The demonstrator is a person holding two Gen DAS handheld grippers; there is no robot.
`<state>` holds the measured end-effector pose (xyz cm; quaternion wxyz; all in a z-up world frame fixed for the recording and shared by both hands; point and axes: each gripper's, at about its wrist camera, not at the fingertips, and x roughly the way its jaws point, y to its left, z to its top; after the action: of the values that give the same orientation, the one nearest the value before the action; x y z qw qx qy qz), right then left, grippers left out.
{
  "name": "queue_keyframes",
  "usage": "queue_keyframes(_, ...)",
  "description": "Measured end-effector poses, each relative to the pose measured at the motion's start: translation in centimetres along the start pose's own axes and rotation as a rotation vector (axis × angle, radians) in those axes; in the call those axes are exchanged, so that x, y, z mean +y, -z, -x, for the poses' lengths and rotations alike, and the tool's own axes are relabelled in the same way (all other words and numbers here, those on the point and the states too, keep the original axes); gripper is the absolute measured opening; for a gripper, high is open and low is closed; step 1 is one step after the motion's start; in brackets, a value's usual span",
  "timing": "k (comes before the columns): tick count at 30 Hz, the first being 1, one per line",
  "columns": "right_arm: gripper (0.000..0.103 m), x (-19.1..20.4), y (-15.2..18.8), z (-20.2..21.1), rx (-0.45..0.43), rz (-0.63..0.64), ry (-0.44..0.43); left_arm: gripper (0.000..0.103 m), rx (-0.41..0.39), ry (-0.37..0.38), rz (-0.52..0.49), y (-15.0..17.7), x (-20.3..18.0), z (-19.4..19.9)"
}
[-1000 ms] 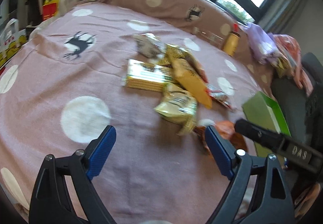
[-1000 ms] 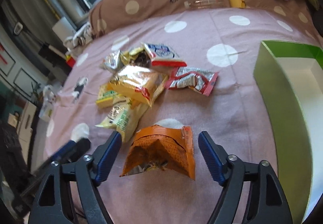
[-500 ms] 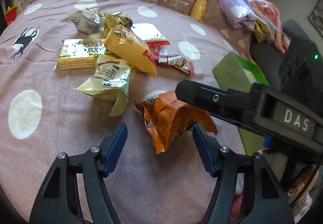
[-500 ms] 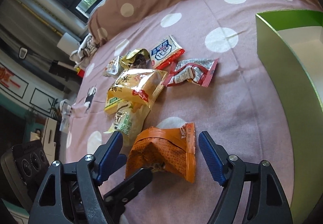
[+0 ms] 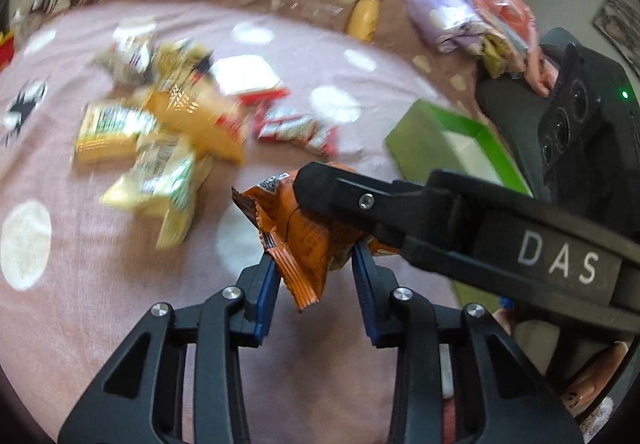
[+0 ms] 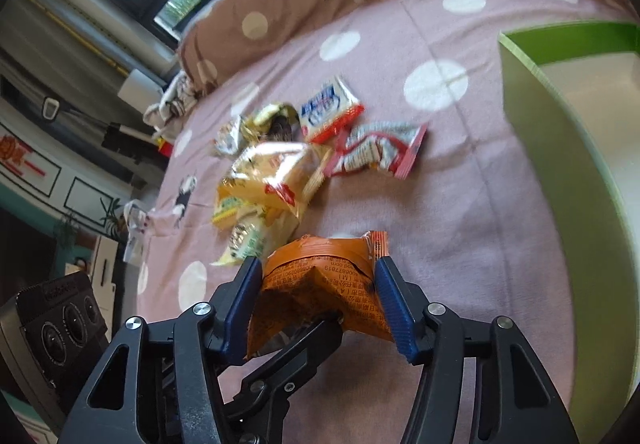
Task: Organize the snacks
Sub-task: 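Carry the orange chip bag with the right gripper over the green box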
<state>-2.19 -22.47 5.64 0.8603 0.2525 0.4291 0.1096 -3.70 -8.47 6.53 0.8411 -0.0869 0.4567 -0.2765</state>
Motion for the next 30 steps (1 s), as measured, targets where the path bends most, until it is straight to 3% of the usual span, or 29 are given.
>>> queue_keyframes(7, 0.061, -1.4, -0.8, 6.3, -0.18, -0.023, 0.031, 0.034, -0.068, 0.074, -0.092, -2.1, -5.0, 0.7)
queue_keyframes(12, 0.061, -4.1, -1.5, 9.5, -0.258, -0.107, 0.077, 0.035, -0.055, 0.142, -0.158, -3.0, -8.4, -0.7)
queue_keyframes(22, 0.061, -9.2, -1.4, 12.8, -0.341, -0.249, 0.134, 0.036, 0.007, 0.195, -0.272, -3.6, -14.4, -3.8)
queue_keyframes(30, 0.061, -13.1, -1.2, 13.0, -0.331, -0.367, 0.143, 0.036, 0.089, 0.189, -0.325, -3.3, -16.6, -6.4)
